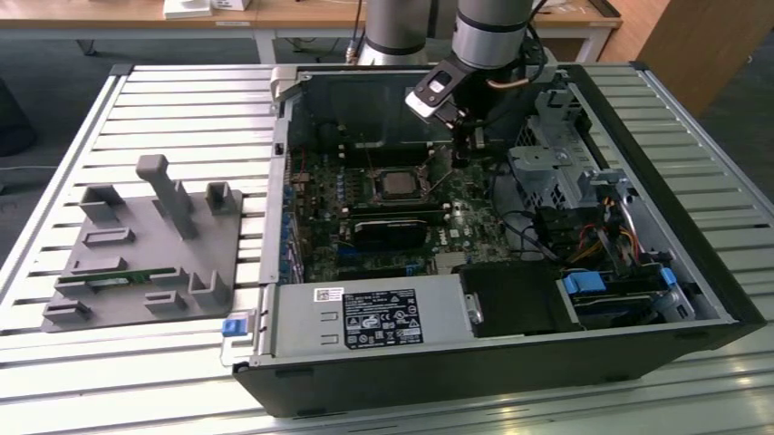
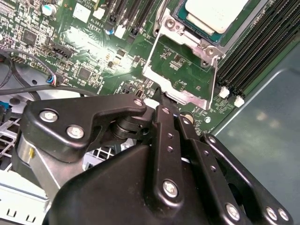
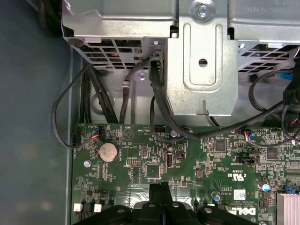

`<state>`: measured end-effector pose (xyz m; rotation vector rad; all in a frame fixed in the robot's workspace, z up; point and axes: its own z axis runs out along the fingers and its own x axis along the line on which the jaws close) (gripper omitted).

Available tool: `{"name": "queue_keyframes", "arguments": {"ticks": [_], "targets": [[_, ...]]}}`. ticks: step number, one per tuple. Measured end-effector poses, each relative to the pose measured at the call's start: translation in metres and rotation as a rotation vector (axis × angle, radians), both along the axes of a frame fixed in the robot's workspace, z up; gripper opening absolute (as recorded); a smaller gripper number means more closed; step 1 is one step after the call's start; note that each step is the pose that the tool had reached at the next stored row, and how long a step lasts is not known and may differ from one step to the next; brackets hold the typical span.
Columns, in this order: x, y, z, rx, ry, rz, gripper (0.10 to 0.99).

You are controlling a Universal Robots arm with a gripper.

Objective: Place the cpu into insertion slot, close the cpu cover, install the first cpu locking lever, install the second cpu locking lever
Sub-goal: 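Close the cpu cover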

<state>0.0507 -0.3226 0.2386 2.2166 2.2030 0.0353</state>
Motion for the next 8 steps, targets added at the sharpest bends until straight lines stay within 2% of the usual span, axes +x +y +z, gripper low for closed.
{"name": "queue_keyframes", "arguments": {"ticks": [8], "targets": [[-0.0064,0.0000,0.0000,0.000,0.0000,0.000,0.106]]}}
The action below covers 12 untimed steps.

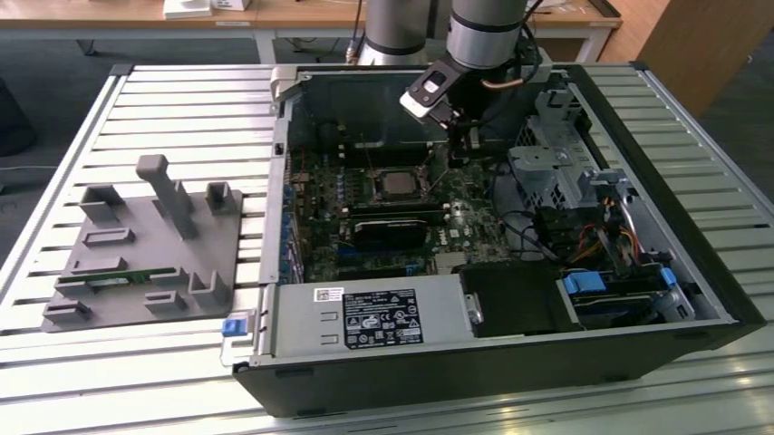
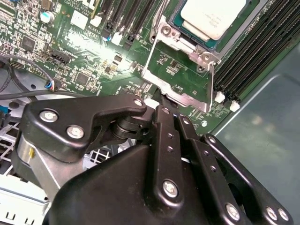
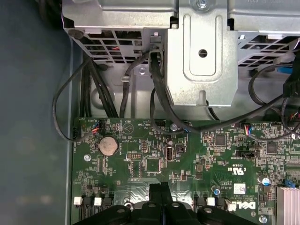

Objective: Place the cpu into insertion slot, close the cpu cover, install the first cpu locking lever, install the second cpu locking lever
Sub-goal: 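Close the cpu cover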

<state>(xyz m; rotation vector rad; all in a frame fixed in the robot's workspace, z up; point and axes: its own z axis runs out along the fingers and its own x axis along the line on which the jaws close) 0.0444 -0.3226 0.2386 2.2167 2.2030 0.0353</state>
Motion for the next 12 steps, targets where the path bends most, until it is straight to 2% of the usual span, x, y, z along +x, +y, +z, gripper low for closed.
{"name": "queue_keyframes", "arguments": {"ticks": [12], "targets": [[-0.0058,0.0000,0.0000,0.000,0.0000,0.000,0.106]]}}
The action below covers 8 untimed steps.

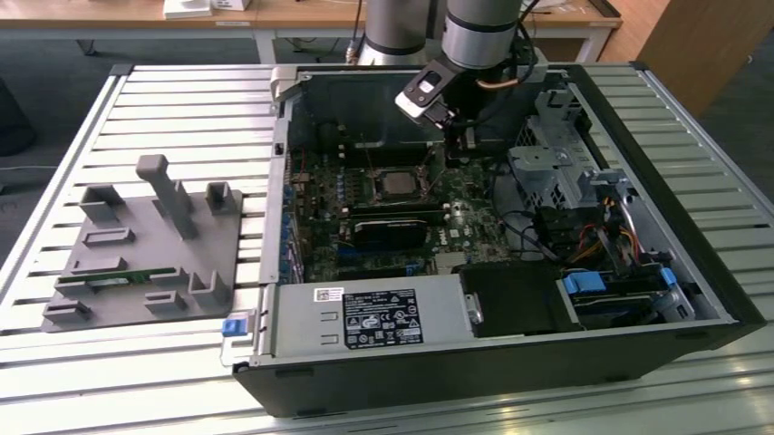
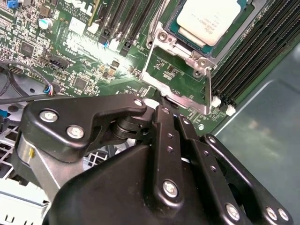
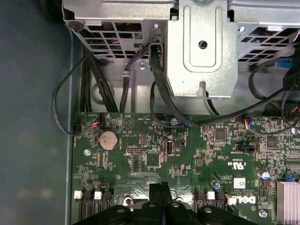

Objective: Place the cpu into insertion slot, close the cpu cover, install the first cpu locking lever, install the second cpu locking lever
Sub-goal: 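Close the cpu cover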

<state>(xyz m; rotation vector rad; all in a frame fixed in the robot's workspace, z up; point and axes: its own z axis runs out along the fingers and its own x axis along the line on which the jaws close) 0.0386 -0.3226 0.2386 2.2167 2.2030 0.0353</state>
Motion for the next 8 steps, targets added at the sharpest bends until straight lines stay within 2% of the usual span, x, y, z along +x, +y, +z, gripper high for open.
{"name": "queue_keyframes", "arguments": {"ticks": [8], "targets": [[-0.0037,0.0000,0.0000,0.000,0.0000,0.000,0.106]]}}
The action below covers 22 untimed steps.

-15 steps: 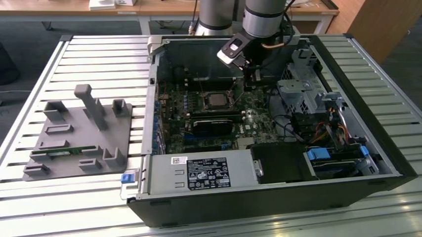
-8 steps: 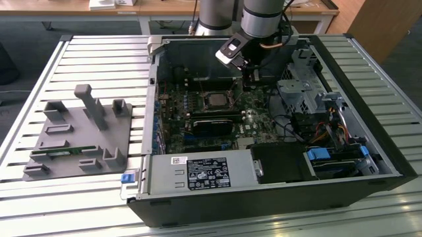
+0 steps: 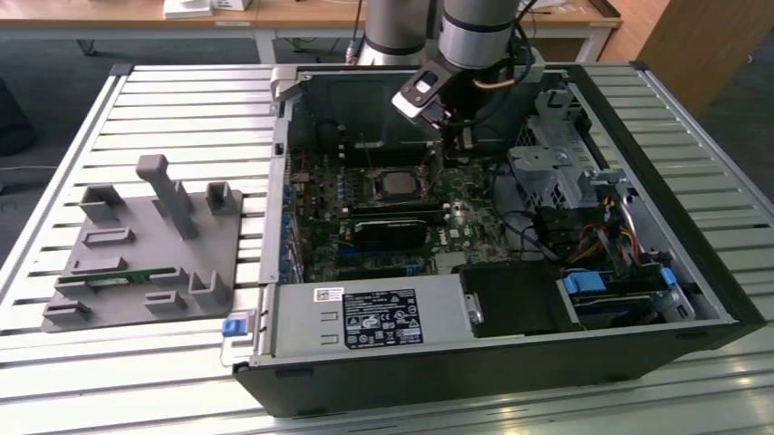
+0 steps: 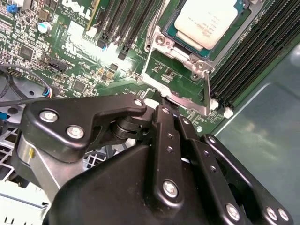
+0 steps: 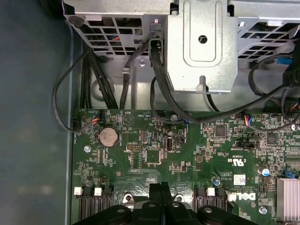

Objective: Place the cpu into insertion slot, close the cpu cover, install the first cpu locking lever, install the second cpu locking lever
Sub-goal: 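Close the cpu cover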

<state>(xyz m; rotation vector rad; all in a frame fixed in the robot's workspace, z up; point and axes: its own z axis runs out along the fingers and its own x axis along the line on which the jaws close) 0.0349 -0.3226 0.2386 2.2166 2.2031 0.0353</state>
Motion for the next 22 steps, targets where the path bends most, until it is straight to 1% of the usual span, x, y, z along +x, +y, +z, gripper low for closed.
{"name": "queue_keyframes", "arguments": {"ticks": [22], "targets": [[-0.0100,0.0000,0.0000,0.000,0.0000,0.000,0.106]]}}
